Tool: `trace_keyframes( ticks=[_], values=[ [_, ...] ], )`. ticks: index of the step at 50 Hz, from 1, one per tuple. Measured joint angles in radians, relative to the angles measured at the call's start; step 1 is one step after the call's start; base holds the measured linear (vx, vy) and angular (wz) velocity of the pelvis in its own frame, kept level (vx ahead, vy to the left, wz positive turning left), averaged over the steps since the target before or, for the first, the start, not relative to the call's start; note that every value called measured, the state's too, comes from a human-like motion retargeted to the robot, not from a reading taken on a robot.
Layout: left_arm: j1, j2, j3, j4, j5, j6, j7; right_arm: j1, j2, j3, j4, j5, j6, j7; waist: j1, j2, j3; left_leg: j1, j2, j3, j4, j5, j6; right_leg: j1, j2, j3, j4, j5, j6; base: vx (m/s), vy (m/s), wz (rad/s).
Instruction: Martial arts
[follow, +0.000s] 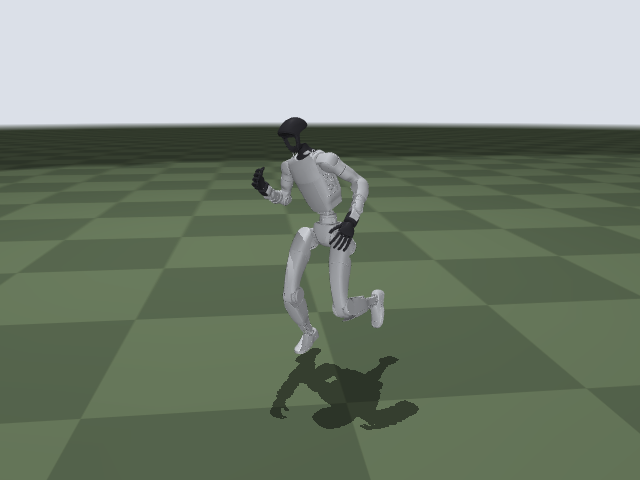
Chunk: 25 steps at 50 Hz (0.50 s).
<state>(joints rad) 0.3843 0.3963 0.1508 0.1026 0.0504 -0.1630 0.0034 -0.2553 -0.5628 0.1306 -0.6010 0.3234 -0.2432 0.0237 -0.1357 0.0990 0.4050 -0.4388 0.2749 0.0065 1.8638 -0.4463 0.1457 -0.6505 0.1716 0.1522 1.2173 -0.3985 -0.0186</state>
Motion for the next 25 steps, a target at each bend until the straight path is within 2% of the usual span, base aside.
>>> trace_keyframes(
  ticks=[3,5,7,9,10,12,15,17,18,20,22,25],
  values=[
    [-0.065,0.077,-0.098,-0.222,-0.021,-0.066,-0.051,0.333,-0.027,-0.071,0.092,-0.036,0.001,0.008,-0.095,0.009,-0.002,0.179,-0.184,0.140,-0.188,0.052,-0.050,0.038,0.029,-0.047,-0.062,0.145,0.070,-0.35,-0.68,1.60],
    [-0.086,0.153,-0.145,-0.408,-0.059,-0.114,-0.093,0.561,-0.020,-0.145,0.127,-0.084,-0.010,0.004,-0.163,0.029,0.012,0.270,-0.325,0.174,-0.359,0.126,-0.112,0.042,0.049,-0.073,-0.096,0.330,0.129,-0.51,-0.64,1.87],
    [-0.106,0.249,-0.171,-0.585,-0.086,-0.149,-0.114,0.752,0.007,-0.222,0.141,-0.111,-0.014,-0.002,-0.225,0.062,0.052,0.325,-0.445,0.142,-0.525,0.209,-0.164,0.000,0.087,-0.083,-0.102,0.496,0.195,-0.64,-0.61,1.85],
    [-0.131,0.359,-0.176,-0.735,-0.117,-0.166,-0.103,0.888,0.026,-0.288,0.139,-0.099,-0.010,-0.014,-0.272,0.090,0.090,0.357,-0.498,0.112,-0.641,0.215,-0.145,-0.096,0.087,-0.105,-0.036,0.574,0.217,-0.74,-0.57,1.75],
    [-0.143,0.416,-0.176,-0.805,-0.132,-0.171,-0.090,0.946,0.031,-0.319,0.133,-0.081,-0.007,-0.019,-0.288,0.101,0.098,0.362,-0.507,0.102,-0.687,0.184,-0.116,-0.163,0.078,-0.113,0.016,0.588,0.218,-0.80,-0.52,1.53],
    [-0.159,0.508,-0.163,-0.915,-0.146,-0.171,-0.051,1.022,0.041,-0.370,0.115,-0.071,-0.007,-0.026,-0.288,0.111,0.111,0.361,-0.509,0.083,-0.731,0.013,-0.033,-0.317,0.058,-0.110,0.169,0.575,0.207,-0.84,-0.46,1.16],
    [-0.136,0.553,-0.175,-0.992,-0.179,-0.150,0.017,1.050,0.079,-0.421,0.109,-0.074,0.002,-0.024,-0.212,0.105,0.115,0.299,-0.508,0.056,-0.693,-0.358,0.104,-0.495,0.034,-0.085,0.397,0.529,0.195,-0.85,-0.40,0.68],
    [-0.063,0.462,-0.239,-0.946,-0.235,-0.127,-0.002,0.956,0.101,-0.408,0.103,-0.046,0.003,-0.008,-0.130,0.120,0.115,0.243,-0.463,0.036,-0.677,-0.380,0.116,-0.458,0.002,-0.063,0.453,0.514,0.149,-0.83,-0.36,0.12],
    [-0.025,0.408,-0.272,-0.900,-0.265,-0.118,-0.027,0.884,0.098,-0.397,0.097,-0.023,0.002,0.001,-0.088,0.130,0.114,0.226,-0.445,0.024,-0.693,-0.347,0.116,-0.395,-0.017,-0.049,0.459,0.505,0.126,-0.77,-0.26,-0.15],
    [0.051,0.313,-0.312,-0.792,-0.301,-0.108,-0.070,0.732,0.079,-0.365,0.059,0.022,-0.012,0.009,-0.011,0.129,0.105,0.212,-0.446,0.008,-0.760,-0.197,0.112,-0.207,-0.078,-0.009,0.444,0.464,0.082,-0.69,-0.18,-0.26],
    [0.125,0.258,-0.317,-0.691,-0.314,-0.114,-0.100,0.617,0.049,-0.321,0.012,0.071,-0.035,0.003,0.067,0.092,0.050,0.189,-0.458,-0.004,-0.820,-0.041,0.060,-0.024,-0.156,-0.006,0.369,0.415,0.047,-0.59,-0.21,-0.38],
    [0.191,0.231,-0.308,-0.584,-0.321,-0.139,-0.101,0.494,-0.001,-0.256,-0.041,0.125,-0.082,-0.014,0.180,0.006,-0.042,0.152,-0.459,0.019,-0.813,0.114,0.003,0.187,-0.225,-0.046,0.208,0.363,0.058,-0.50,-0.21,-0.56]
  ],
)
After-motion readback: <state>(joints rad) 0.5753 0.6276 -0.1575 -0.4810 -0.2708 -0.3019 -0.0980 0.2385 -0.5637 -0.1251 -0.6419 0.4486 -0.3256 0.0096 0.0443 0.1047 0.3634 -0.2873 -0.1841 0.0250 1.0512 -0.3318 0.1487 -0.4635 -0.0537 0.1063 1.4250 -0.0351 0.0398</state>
